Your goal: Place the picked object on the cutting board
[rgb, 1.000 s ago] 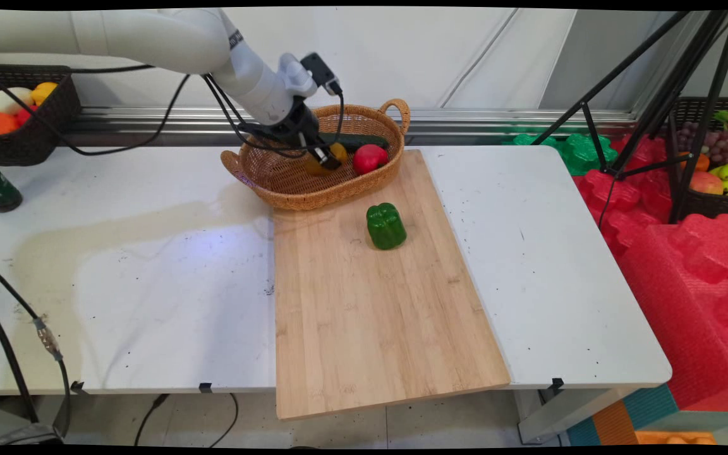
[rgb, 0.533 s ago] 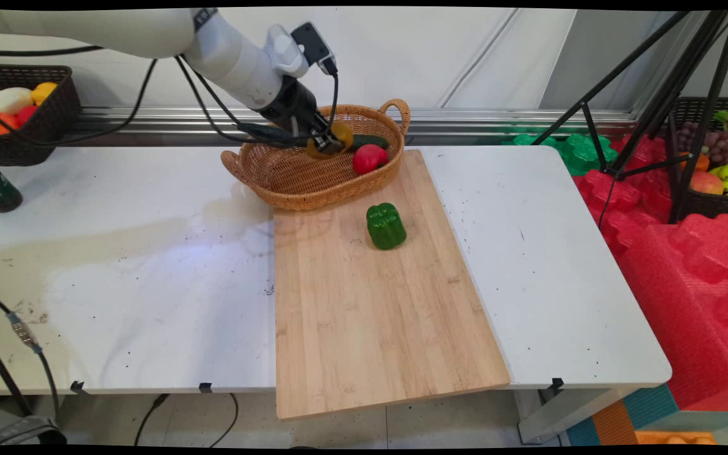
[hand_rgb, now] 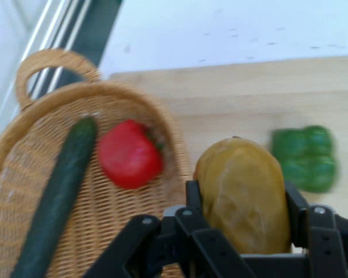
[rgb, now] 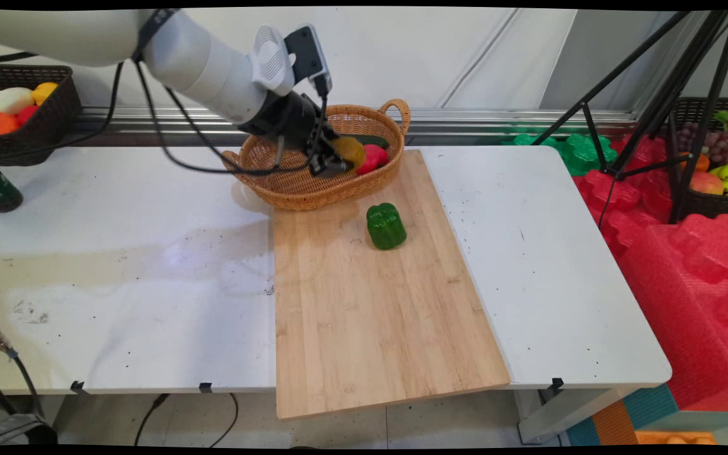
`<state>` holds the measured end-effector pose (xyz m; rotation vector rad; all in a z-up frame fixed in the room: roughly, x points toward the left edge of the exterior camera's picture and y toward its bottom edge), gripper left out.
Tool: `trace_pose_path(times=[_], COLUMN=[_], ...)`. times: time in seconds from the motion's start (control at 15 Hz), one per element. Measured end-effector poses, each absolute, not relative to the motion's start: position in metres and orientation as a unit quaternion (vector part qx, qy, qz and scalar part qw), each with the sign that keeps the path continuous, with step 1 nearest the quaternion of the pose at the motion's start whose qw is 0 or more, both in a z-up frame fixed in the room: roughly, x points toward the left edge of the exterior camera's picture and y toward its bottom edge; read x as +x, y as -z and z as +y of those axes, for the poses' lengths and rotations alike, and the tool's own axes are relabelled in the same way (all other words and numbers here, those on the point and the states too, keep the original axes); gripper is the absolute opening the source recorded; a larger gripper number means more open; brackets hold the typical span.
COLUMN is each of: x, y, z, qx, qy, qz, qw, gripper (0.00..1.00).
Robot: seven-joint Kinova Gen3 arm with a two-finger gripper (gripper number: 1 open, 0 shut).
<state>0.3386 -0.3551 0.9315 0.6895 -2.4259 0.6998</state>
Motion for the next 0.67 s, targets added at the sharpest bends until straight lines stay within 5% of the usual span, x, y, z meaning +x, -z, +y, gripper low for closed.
trace_pose_path(times=[0.67], x=[0.307], y=[-0.926], z=[-0.269], qx=[0.122], qy=[-0.217], qz=[-0.936], qw=[0.250], gripper=[0.00])
